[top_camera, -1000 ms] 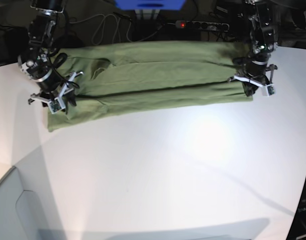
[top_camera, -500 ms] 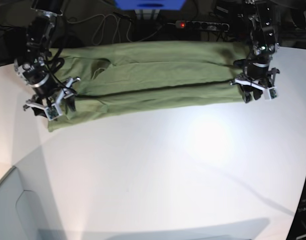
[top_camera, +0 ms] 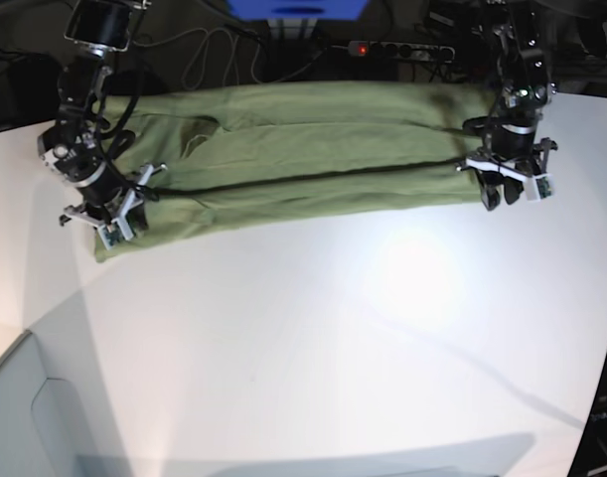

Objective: Fold the T-shirt properly
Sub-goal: 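Lower the folded hem onto the shirt and open both grippers, then regrasp the folded edge with both grippers and adjust the fold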

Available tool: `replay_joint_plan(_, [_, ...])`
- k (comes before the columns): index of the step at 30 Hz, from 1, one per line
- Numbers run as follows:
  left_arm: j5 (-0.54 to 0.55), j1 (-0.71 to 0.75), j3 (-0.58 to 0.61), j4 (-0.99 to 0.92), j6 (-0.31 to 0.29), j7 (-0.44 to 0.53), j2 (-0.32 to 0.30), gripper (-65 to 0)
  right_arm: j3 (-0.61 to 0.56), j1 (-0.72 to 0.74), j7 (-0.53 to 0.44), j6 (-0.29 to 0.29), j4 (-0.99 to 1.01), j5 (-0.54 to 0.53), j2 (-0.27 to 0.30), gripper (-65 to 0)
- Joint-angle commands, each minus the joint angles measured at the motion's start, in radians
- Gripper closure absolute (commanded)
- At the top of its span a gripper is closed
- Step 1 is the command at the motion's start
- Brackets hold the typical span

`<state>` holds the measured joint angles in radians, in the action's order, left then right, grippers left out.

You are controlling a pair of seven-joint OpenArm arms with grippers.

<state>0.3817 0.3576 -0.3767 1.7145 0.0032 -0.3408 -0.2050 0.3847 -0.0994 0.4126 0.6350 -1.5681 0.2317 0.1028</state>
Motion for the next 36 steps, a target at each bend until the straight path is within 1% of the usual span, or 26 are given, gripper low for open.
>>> replay_joint_plan(1, [0.003,-0.001,-0.008,0.015,-0.001,0.026,-0.011,-22.1,0.003,0.007,-0.024,0.016,-0.024,-0.013,0.01,0.0])
replay_joint_plan(2, [0.003,-0.001,-0.008,0.015,-0.001,0.026,-0.011,-22.1,0.003,0.005,-0.024,0.016,-0.025,-0.013,0.01,0.0])
replay_joint_plan(3, [0.003,-0.001,-0.008,0.014,-0.001,0.026,-0.011,-22.1,0.003,-0.006,-0.024,0.018,-0.032,-0.013,0.01,-1.8])
replay_joint_plan(5, [0.003,-0.001,-0.008,0.015,-0.001,0.026,-0.011,-22.1,0.007,-0.032,-0.027,0.018,-0.062,-0.013,0.012,0.0])
replay_joint_plan(10, [0.003,-0.001,-0.008,0.019,-0.001,0.03,-0.012,-22.4,0.01,-0.112,-0.028,0.019,-0.174,-0.015,0.012,-0.2])
replay_joint_plan(12, [0.003,-0.004,-0.008,0.02,-0.001,0.032,-0.012,-22.5,0.012,-0.138,-0.028,0.053,-0.208,-0.015,0.012,-0.2])
replay_joint_plan(13, [0.003,-0.005,-0.008,0.02,-0.001,0.032,-0.012,-22.5,0.012,-0.147,-0.028,0.063,-0.214,-0.015,0.012,-0.2])
replay_joint_plan(20, [0.003,-0.007,-0.008,0.017,-0.001,0.032,-0.012,-22.6,0.052,-0.201,-0.027,0.063,-0.211,-0.013,0.012,-0.2])
replay_joint_plan(24, [0.003,-0.009,-0.008,0.02,-0.002,0.032,-0.012,-22.6,0.046,-0.23,-0.025,0.063,-0.211,-0.013,0.039,-1.9])
replay_joint_plan(25, [0.003,-0.009,-0.008,0.02,-0.002,0.032,-0.012,-22.6,0.046,-0.234,-0.025,0.063,-0.211,-0.013,0.041,-4.1])
replay_joint_plan(26, [0.003,-0.007,-0.008,0.02,-0.002,0.032,-0.012,-22.6,0.046,-0.237,-0.025,0.063,-0.211,-0.012,0.042,-7.6])
replay_joint_plan(30, [0.003,-0.002,-0.008,0.022,-0.002,0.032,-0.012,-22.6,0.052,-0.244,-0.025,0.063,-0.219,-0.012,0.044,-26.2])
replay_joint_plan(32, [0.003,-0.001,-0.008,0.022,-0.002,0.032,-0.012,-22.6,0.053,-0.25,-0.028,0.063,-0.239,-0.015,0.044,-34.3])
replay_joint_plan(34, [0.003,-0.001,-0.008,0.022,-0.002,0.03,-0.012,-22.6,0.064,-0.253,-0.028,0.063,-0.265,-0.015,0.042,-38.7])
replay_joint_plan(36, [0.003,0.001,-0.008,0.022,-0.002,0.03,-0.012,-22.6,0.079,-0.253,-0.027,0.063,-0.289,-0.015,0.033,-39.7])
